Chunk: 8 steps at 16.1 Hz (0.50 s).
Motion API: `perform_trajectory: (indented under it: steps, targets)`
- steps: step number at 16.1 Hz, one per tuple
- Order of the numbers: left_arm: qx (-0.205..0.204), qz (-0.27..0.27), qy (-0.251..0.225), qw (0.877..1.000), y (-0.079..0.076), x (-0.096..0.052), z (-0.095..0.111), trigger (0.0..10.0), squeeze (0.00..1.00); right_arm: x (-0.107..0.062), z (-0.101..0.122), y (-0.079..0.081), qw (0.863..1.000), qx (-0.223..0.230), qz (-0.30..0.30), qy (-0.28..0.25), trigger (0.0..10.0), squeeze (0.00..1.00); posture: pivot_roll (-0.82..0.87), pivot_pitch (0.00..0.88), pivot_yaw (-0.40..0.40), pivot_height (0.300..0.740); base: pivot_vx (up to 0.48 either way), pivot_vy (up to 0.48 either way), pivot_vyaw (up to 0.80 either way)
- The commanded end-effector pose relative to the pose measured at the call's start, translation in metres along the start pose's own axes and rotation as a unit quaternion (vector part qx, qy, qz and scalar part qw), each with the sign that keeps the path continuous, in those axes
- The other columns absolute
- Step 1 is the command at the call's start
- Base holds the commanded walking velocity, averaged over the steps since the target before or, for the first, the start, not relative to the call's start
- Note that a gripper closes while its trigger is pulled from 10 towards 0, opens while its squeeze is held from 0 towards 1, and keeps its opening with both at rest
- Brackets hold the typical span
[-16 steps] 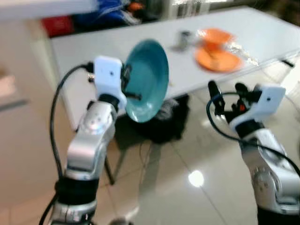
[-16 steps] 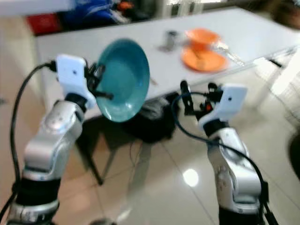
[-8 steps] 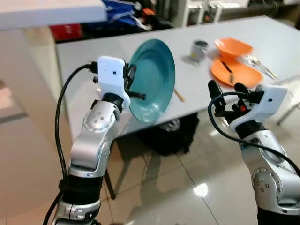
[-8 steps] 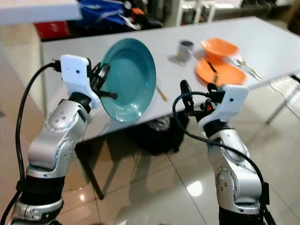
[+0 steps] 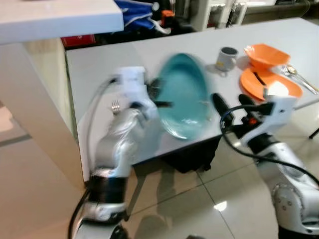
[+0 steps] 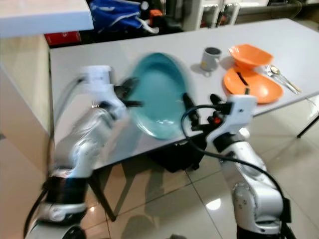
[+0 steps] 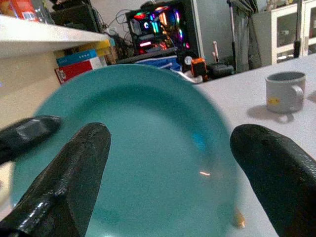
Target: Setting the table
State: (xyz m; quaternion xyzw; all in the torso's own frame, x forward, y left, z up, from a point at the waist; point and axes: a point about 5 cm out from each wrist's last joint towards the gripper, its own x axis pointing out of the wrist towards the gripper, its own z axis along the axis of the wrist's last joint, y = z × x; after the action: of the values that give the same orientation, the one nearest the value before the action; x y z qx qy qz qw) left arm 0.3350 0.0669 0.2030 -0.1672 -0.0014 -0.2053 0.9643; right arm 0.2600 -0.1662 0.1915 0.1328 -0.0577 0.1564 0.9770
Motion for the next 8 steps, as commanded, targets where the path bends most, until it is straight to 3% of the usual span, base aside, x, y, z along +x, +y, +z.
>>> perform_trajectory:
  steps: [1,3,8]
  targets:
    - [-0.015,0.035,-0.016,0.999,0.017,0.000,0.004,10.0,0.00,0.000,0.003,0.010,0.999,0.012,0.031,-0.002,10.0,0.00,0.00,0.038,-0.013,0.740,0.000,0.000,0.00]
    - [-0.066,0.068,0.001,0.995,0.032,0.010,-0.006,10.0,0.00,-0.003,0.001,0.015,0.999,0.017,0.050,0.010,10.0,0.00,-0.01,0.044,-0.013,0.740,0.000,0.000,0.00]
    - [-0.130,0.078,-0.004,0.988,0.039,0.027,-0.016,10.0,0.00,-0.014,-0.001,0.017,0.998,0.025,0.058,0.027,10.0,0.00,-0.03,0.080,-0.011,0.740,0.000,0.000,0.00]
